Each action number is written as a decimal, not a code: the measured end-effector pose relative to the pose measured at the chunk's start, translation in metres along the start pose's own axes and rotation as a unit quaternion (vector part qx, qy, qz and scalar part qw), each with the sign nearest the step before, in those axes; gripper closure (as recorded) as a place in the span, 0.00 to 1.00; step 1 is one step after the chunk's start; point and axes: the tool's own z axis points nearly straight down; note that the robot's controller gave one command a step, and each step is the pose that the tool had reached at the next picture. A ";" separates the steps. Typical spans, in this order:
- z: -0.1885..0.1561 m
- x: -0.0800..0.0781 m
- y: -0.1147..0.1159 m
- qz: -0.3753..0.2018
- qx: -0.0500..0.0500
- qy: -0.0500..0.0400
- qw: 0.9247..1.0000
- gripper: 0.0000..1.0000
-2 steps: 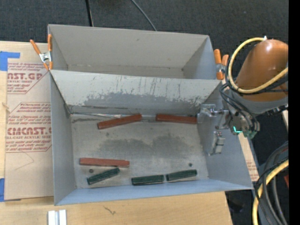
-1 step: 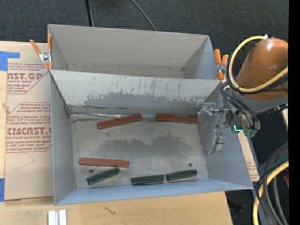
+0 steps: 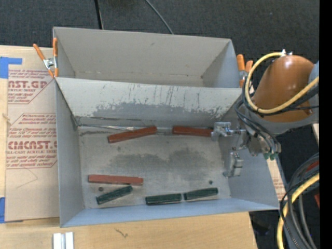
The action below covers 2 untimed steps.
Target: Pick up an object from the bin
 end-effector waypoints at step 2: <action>0.086 0.013 0.026 -0.135 -0.002 0.003 0.991 0.00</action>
Offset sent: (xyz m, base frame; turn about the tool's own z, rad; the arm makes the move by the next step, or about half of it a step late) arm -0.0313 0.0223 -0.1243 -0.0231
